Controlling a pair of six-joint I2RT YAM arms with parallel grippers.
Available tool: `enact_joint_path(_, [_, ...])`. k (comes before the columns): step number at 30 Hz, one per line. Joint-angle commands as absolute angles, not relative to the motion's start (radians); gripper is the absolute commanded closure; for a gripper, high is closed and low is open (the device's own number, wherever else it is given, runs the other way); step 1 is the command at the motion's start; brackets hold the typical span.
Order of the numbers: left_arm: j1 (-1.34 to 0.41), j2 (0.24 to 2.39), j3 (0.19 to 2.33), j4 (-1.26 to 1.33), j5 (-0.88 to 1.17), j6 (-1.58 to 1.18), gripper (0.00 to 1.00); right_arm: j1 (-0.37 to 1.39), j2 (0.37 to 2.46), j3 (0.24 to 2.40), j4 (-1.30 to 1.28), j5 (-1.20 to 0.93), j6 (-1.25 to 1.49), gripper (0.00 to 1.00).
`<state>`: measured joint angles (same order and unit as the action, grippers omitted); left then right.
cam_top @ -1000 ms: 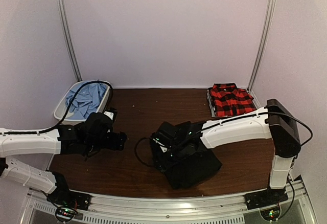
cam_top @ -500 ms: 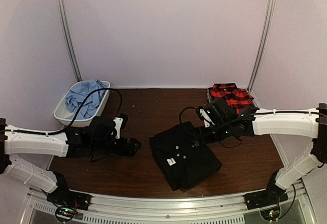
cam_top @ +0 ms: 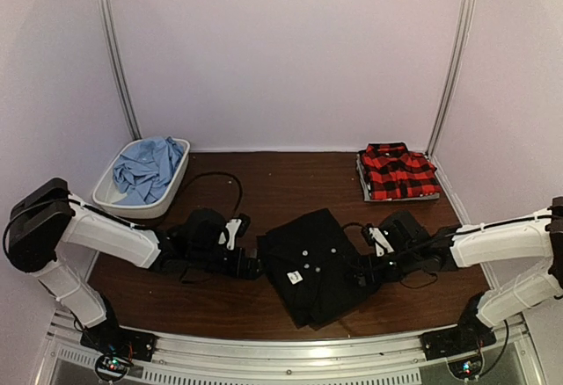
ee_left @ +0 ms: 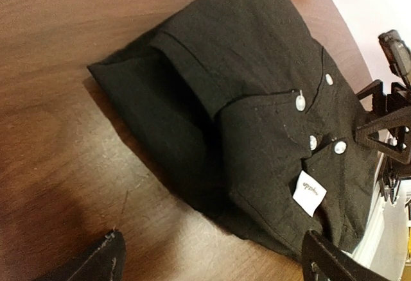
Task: Fold and stack the long sleeve shirts
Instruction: Adjust the square-folded shirt at the center of the board.
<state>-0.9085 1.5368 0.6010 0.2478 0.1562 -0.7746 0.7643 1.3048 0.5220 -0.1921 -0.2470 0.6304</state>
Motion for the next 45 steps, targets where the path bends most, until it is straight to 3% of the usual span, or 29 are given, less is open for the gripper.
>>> enact_joint_path(1, [-0.904,1.635,0.678,0.343,0.237,-0.824,0.04,0.855,1.287,0.474,-0.089,-0.304,0.713,0.10])
enact_joint_path(7, [-0.902,1.730,0.742,0.346,0.250,-0.848,0.08,1.032,1.318,0.495,-0.029,-0.253,0.794,0.11])
enact_joint_path(14, [-0.820,1.739,0.789,0.256,0.211,-0.829,0.08,1.232,1.510,0.665,-0.011,-0.204,0.782,0.12])
enact_joint_path(21, [-0.781,1.714,0.922,0.010,-0.073,-0.638,0.05,1.278,1.576,0.813,-0.152,-0.149,0.672,0.08])
enact_joint_path(27, [-0.779,1.657,0.966,-0.085,-0.200,-0.557,0.02,1.199,1.473,0.827,-0.309,-0.072,0.612,0.06])
enact_joint_path(34, [-0.781,1.528,0.866,-0.040,-0.084,-0.583,0.02,0.969,1.419,0.890,-0.369,-0.096,0.451,0.04])
enact_joint_path(45, [-0.846,1.371,0.677,0.052,-0.021,-0.674,0.02,0.669,1.811,1.311,-0.521,-0.328,0.108,0.04])
